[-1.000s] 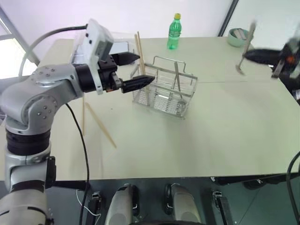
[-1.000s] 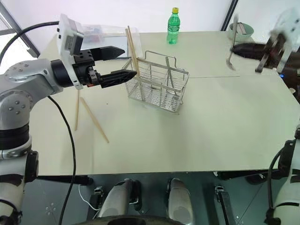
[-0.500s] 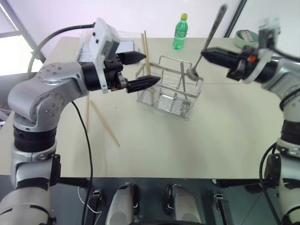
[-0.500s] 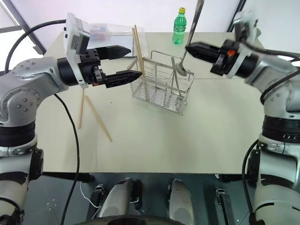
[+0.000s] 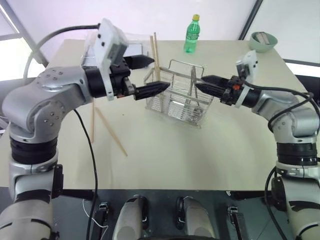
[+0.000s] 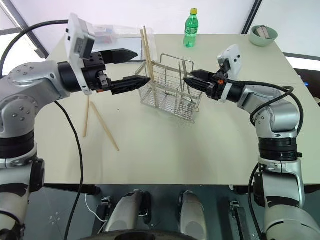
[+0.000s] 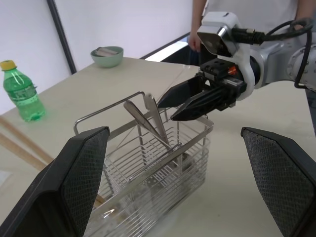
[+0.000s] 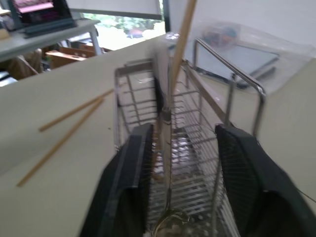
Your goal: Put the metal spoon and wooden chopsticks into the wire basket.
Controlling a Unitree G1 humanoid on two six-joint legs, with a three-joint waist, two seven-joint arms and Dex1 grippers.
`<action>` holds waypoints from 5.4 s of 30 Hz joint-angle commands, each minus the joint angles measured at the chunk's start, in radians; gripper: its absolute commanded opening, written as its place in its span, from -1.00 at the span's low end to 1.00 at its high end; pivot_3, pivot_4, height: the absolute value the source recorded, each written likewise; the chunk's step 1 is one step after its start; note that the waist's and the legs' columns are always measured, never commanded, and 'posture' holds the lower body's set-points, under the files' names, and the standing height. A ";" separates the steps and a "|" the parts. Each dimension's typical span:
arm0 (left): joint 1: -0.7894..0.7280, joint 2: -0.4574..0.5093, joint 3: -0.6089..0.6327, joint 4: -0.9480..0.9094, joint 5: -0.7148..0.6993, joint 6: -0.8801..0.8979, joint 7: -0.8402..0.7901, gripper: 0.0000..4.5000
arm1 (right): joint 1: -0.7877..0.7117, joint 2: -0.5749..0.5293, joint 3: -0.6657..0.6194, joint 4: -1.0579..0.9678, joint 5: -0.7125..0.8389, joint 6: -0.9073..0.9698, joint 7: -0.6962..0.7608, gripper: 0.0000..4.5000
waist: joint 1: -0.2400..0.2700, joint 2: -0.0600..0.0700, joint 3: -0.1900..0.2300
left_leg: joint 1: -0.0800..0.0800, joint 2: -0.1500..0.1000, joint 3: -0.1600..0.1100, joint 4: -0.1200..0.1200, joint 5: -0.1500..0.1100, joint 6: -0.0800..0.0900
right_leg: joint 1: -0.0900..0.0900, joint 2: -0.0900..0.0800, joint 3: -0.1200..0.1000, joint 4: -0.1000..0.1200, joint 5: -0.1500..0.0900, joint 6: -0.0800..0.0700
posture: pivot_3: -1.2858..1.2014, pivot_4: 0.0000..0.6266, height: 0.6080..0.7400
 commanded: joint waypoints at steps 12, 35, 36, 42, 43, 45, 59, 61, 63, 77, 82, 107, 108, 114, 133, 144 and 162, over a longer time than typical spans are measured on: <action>-0.041 -0.059 0.426 0.196 0.110 0.410 0.659 1.00 | -0.199 -0.319 -0.249 0.133 0.259 0.212 0.302 0.74 | 0.001 -0.003 -0.001 | 0.001 0.000 -0.002 0.000 -0.005 0.008 | 0.002 0.000 -0.001 -0.001 0.000 0.000 | 0.03 -0.52 0.50; -0.309 -0.121 0.143 1.352 0.549 -0.161 0.461 1.00 | 0.129 -0.332 -0.337 -0.185 0.436 0.278 0.309 0.74 | 0.002 -0.006 0.000 | -0.002 0.001 0.000 0.000 -0.002 0.002 | -0.001 -0.002 -0.002 -0.001 0.000 0.000 | 0.03 -0.52 0.50; -0.325 -0.124 0.142 1.399 0.563 -0.195 0.457 1.00 | 0.138 -0.334 -0.346 -0.193 0.442 0.281 0.300 0.74 | 0.001 -0.006 0.000 | -0.002 0.001 0.000 0.000 -0.002 0.003 | -0.001 -0.002 -0.002 -0.001 0.000 0.000 | 0.03 -0.52 0.50; -0.368 -0.121 0.191 1.567 0.580 -0.277 0.526 0.75 | 0.194 -0.351 -0.393 -0.224 0.473 0.293 0.261 0.76 | 0.000 -0.006 0.000 | -0.002 0.001 0.001 0.000 -0.005 0.008 | -0.002 -0.003 -0.002 0.000 0.000 0.000 | 0.03 -0.52 0.50; -0.370 -0.119 0.201 1.580 0.579 -0.285 0.539 0.59 | 0.198 -0.351 -0.400 -0.225 0.478 0.295 0.253 0.76 | 0.001 -0.006 0.000 | -0.002 0.001 0.001 0.000 -0.005 0.008 | -0.002 -0.003 -0.002 0.000 0.000 0.000 | 0.03 -0.52 0.50; -0.369 -0.115 0.206 1.596 0.585 -0.302 0.550 0.16 | 0.200 -0.351 -0.410 -0.222 0.486 0.300 0.237 0.76 | 0.001 -0.006 0.000 | -0.002 0.001 0.001 0.000 -0.005 0.008 | -0.002 -0.004 -0.002 0.000 0.000 0.000 | 0.03 -0.52 0.50; -0.387 -0.104 0.194 1.600 0.637 -0.416 0.552 -0.98 | 0.185 -0.349 -0.387 -0.199 0.481 0.284 0.214 0.76 | 0.001 -0.006 0.000 | -0.002 0.000 0.001 0.000 -0.005 0.008 | -0.002 -0.005 -0.003 0.001 0.001 0.000 | 0.03 -0.52 0.50; -0.397 -0.088 0.195 1.585 0.651 -0.481 0.577 -0.98 | 0.188 -0.349 -0.384 -0.202 0.480 0.284 0.214 0.76 | 0.002 -0.006 0.000 | -0.002 0.000 0.001 0.000 -0.005 0.008 | -0.002 -0.005 -0.003 0.001 0.001 0.000 | 0.03 -0.52 0.50; -0.422 -0.068 0.219 1.552 0.640 -0.543 0.588 -0.98 | 0.197 -0.352 -0.384 -0.209 0.478 0.286 0.215 0.76 | 0.001 -0.007 0.000 | -0.002 0.000 0.001 0.000 -0.005 0.008 | -0.002 -0.005 -0.003 0.001 0.001 0.000 | 0.03 -0.52 0.50; -0.497 -0.352 0.317 0.798 0.221 -0.451 0.319 -0.98 | 0.318 -0.387 -0.397 -0.260 0.451 0.257 0.229 0.76 | 0.002 -0.010 0.001 | 0.000 -0.004 0.002 0.004 -0.006 0.010 | 0.004 -0.010 -0.003 -0.002 0.004 0.006 | 0.03 -0.52 0.50; -0.490 -0.467 0.231 0.897 0.295 -0.578 0.280 -0.98 | 0.332 -0.372 -0.417 -0.279 0.467 0.258 0.204 0.76 | 0.003 -0.009 0.001 | 0.000 -0.003 0.002 0.004 -0.007 0.012 | 0.004 -0.009 -0.003 -0.002 0.004 0.006 | 0.03 -0.52 0.50; -0.192 -0.624 0.076 0.842 0.497 -0.859 0.279 -0.06 | 0.291 -0.366 -0.447 -0.227 0.557 0.288 0.078 0.76 | 0.002 -0.010 0.001 | -0.001 -0.003 0.001 0.004 -0.009 0.015 | 0.003 -0.009 -0.003 -0.003 0.004 0.006 | 0.03 -0.52 0.50; -0.190 -0.617 0.080 0.806 0.491 -0.838 0.286 0.12 | 0.282 -0.364 -0.437 -0.220 0.554 0.286 0.081 0.76 | 0.002 -0.010 0.001 | -0.001 -0.003 0.001 0.004 -0.009 0.015 | 0.003 -0.009 -0.003 -0.003 0.004 0.006 | 0.03 -0.52 0.50; -0.202 -0.548 0.115 0.641 0.460 -0.730 0.324 0.55 | 0.228 -0.347 -0.378 -0.171 0.526 0.267 0.087 0.76 | 0.002 -0.009 0.001 | -0.002 -0.003 0.001 0.004 -0.009 0.015 | 0.003 -0.009 -0.003 -0.003 0.004 0.006 | 0.03 -0.52 0.50; -0.241 -0.561 0.528 0.205 0.546 0.657 1.007 0.55 | 0.223 -0.319 -0.326 -0.168 0.464 0.225 0.120 0.76 | 0.003 -0.011 0.002 | -0.001 -0.003 -0.002 0.004 -0.008 0.013 | 0.005 -0.007 -0.004 -0.003 0.003 0.007 | 0.03 -0.52 0.50; -0.178 -0.670 0.606 0.280 0.715 0.657 1.147 0.55 | 0.270 -0.317 -0.342 -0.203 0.470 0.228 0.116 0.76 | 0.003 -0.011 0.001 | -0.001 -0.002 -0.001 0.004 -0.006 0.010 | 0.004 -0.007 -0.004 -0.003 0.003 0.007 | 0.03 -0.52 0.50; -0.156 -0.697 0.638 0.427 0.812 0.632 1.092 -0.65 | 0.331 -0.325 -0.361 -0.257 0.483 0.221 0.113 0.76 | 0.014 -0.009 0.000 | 0.000 -0.003 -0.001 0.004 -0.009 0.013 | 0.005 -0.009 -0.004 -0.002 0.004 0.006 | 0.03 -0.52 0.50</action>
